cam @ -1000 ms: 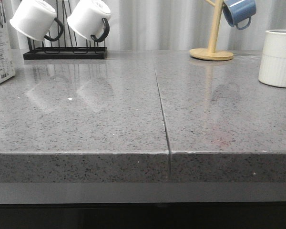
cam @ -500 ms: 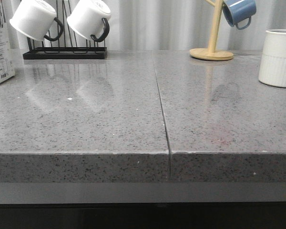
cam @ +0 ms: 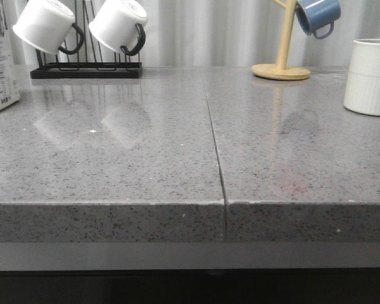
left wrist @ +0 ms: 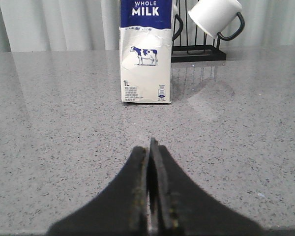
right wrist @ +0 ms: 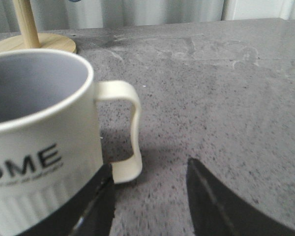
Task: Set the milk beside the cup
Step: 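Grasp the white HOME mug by its handle with the right gripper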
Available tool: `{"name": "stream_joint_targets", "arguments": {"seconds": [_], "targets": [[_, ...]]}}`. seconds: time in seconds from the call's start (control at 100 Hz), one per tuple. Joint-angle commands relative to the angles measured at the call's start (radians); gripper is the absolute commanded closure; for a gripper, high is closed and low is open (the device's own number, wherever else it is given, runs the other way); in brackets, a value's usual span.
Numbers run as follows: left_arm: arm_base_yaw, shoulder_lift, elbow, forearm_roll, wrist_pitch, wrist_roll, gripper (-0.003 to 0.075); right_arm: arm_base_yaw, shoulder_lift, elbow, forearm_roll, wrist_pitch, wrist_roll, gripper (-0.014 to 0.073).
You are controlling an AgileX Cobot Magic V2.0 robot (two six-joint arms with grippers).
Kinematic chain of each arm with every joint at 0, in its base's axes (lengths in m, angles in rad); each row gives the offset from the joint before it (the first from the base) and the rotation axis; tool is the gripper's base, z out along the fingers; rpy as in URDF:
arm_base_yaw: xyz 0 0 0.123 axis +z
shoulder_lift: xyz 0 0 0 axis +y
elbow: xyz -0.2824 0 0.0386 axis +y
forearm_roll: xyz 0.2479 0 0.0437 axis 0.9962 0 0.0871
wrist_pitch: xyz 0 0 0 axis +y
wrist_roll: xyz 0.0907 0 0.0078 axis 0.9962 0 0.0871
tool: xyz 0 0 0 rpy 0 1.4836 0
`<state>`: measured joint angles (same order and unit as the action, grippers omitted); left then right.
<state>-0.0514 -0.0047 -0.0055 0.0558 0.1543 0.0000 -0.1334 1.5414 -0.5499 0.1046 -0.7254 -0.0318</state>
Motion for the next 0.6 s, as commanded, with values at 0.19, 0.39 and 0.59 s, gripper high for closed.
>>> {"name": "stream_joint_targets", "arguments": {"seconds": [0.19, 0.39, 0.59], "targets": [[0.003, -0.03, 0.045, -0.002, -0.075, 0.0, 0.0741, -0.003, 0.093, -0.158, -0.004, -0.083, -0.005, 0.0233], [0.003, -0.03, 0.045, -0.002, -0.075, 0.0, 0.0741, -0.003, 0.16, -0.227, -0.004, -0.066, -0.005, 0.0439], [0.003, -0.03, 0.045, -0.002, -0.075, 0.0, 0.0741, -0.003, 0.165, -0.233, -0.004, -0.047, -0.004, 0.0659]]}}
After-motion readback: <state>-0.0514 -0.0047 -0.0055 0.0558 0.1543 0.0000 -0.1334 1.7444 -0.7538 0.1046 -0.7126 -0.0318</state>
